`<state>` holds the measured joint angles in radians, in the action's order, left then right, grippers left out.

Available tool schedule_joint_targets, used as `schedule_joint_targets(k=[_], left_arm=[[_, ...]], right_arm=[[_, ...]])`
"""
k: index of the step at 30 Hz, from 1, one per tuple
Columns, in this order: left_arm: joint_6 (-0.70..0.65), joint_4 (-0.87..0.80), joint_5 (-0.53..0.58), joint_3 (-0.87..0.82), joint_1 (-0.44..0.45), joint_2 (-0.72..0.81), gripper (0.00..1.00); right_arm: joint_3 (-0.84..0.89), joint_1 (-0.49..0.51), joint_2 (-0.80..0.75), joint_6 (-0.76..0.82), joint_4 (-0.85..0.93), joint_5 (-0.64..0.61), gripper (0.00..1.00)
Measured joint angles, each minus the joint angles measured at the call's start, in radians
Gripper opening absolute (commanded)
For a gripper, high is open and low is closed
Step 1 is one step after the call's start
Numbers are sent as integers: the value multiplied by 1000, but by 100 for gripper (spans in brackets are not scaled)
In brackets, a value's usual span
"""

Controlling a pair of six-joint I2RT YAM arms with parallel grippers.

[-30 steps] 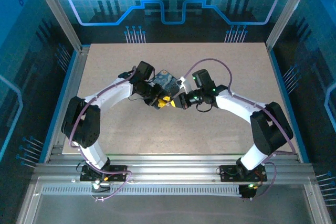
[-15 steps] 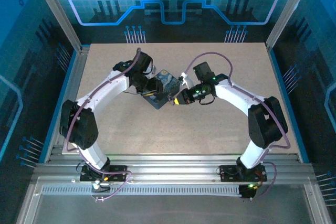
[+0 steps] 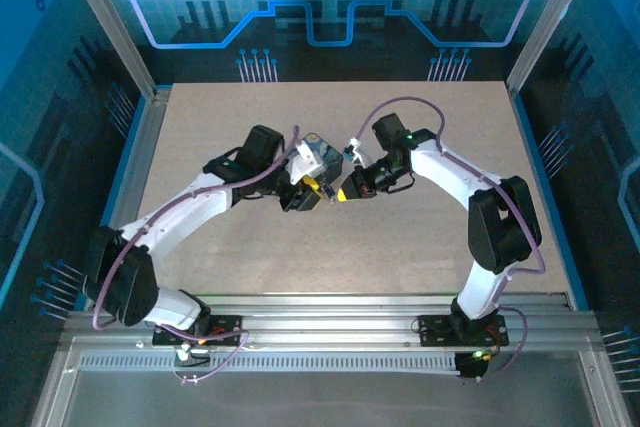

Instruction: Unlock the padlock with the key

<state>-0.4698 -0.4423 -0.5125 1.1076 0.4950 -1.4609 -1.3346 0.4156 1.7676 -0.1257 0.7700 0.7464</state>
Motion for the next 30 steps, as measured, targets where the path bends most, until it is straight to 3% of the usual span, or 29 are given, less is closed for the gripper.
schedule_joint_targets(k=[8, 30], left_arm=[[-111, 68, -20, 2, 9, -66, 32], [-166, 129, -28, 2, 19, -127, 31]], right_arm=[[-16, -9, 0, 0, 32, 36, 2], [-52, -18, 27, 0, 72, 97, 3]])
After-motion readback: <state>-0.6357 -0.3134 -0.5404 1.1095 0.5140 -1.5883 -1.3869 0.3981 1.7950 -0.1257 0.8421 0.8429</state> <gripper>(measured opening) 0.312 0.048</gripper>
